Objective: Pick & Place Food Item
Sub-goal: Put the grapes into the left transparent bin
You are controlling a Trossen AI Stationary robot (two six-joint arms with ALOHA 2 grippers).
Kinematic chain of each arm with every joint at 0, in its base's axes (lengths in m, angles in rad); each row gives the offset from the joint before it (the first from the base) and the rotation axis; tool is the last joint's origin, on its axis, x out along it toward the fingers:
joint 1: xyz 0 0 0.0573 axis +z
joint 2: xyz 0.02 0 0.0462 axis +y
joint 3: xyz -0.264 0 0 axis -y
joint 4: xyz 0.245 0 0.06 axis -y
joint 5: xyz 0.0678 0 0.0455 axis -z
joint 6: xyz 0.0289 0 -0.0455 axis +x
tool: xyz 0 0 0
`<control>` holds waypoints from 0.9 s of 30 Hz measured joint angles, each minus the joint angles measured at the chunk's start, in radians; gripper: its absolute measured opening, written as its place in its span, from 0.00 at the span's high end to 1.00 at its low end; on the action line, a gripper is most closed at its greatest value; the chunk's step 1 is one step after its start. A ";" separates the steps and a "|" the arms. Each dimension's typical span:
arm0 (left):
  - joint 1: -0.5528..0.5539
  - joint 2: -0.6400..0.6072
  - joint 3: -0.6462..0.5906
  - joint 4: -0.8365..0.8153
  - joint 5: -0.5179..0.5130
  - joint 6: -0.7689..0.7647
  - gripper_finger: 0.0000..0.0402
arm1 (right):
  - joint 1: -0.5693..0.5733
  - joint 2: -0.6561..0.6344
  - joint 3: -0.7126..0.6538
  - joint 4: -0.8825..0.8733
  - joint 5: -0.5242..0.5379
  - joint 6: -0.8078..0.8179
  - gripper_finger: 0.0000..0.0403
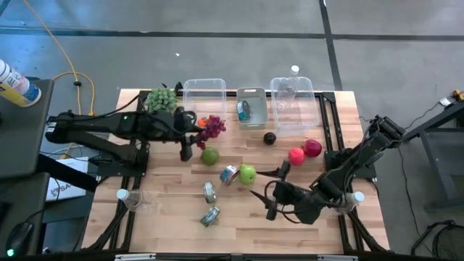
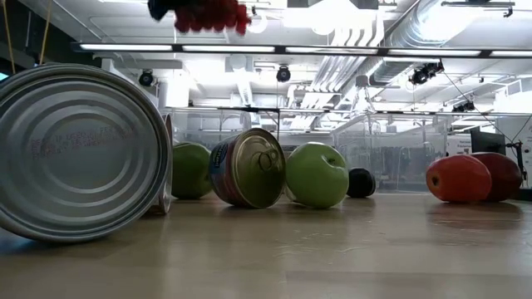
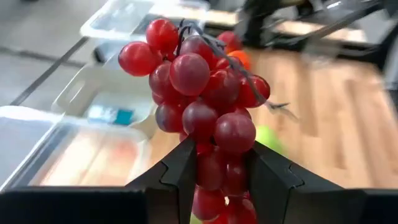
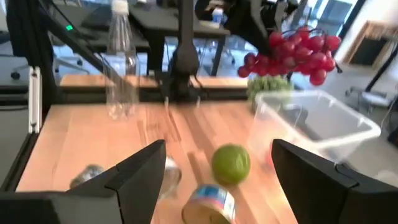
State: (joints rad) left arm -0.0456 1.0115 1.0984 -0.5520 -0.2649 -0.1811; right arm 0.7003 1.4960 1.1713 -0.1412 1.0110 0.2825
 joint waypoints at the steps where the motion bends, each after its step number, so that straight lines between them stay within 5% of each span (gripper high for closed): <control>1: 0.013 0.000 -0.012 0.004 0.000 0.003 0.72 | -0.002 0.000 0.000 -0.031 -0.001 0.035 0.30; 13: 0.122 0.000 -0.054 0.033 0.000 0.045 0.72 | -0.022 0.018 -0.027 -0.138 -0.025 0.221 0.30; 18: 0.206 0.000 -0.054 0.034 -0.079 0.093 0.72 | -0.022 0.018 -0.028 -0.138 -0.041 0.241 0.31; 27: 0.402 0.062 -0.054 0.039 -0.109 -0.037 0.72 | -0.023 0.018 -0.027 -0.140 -0.042 0.212 0.30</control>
State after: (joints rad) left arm 0.3561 1.0733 1.0439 -0.5134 -0.3735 -0.2186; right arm 0.6769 1.5143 1.1439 -0.2815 0.9691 0.4945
